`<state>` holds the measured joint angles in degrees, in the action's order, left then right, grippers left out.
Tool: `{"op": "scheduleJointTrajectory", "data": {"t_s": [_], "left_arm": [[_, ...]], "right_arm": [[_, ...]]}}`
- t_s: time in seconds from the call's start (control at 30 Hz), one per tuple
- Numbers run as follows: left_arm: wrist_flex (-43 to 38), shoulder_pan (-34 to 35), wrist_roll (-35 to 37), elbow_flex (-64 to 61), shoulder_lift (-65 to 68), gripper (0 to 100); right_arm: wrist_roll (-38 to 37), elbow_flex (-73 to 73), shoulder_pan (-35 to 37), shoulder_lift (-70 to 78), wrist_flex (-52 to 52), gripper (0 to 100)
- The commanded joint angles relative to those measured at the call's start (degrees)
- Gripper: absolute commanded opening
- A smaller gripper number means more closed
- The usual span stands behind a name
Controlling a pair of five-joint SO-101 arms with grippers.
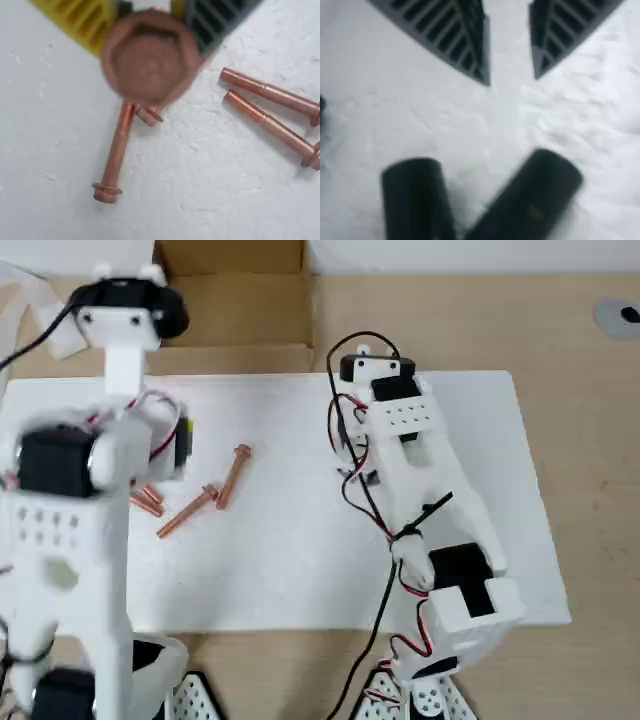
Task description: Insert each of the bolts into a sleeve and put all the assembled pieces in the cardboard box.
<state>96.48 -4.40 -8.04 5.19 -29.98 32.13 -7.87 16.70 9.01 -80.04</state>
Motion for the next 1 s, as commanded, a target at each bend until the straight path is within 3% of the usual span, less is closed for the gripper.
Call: {"op": "scheduleJointTrajectory", "data": {"t_s": [0.0, 0.13, 0.27, 0.6, 0.97], "left_arm": [[-2.5, 0.9, -0.3, -6.9, -7.3, 1], [-2.9, 0.9, -0.3, -13.5, -12.8, 1], [-3.5, 0.9, -0.4, -17.1, -17.9, 1], [-3.3, 0.9, -0.4, -19.7, -25.1, 1], [-3.1, 0.9, -0.4, -19.7, -27.2, 1]], "right_arm": [[5.3, 3.0, 2.1, -0.5, 2.7, 8.4], [9.3, 3.0, 1.8, -0.3, 4.7, 8.9], [9.8, 3.2, 2.0, -0.2, 5.1, 15.6], [9.8, 4.2, 1.9, 3.0, 12.0, 16.1], [11.9, 10.2, 0.7, 16.0, 10.2, 16.1]]}}
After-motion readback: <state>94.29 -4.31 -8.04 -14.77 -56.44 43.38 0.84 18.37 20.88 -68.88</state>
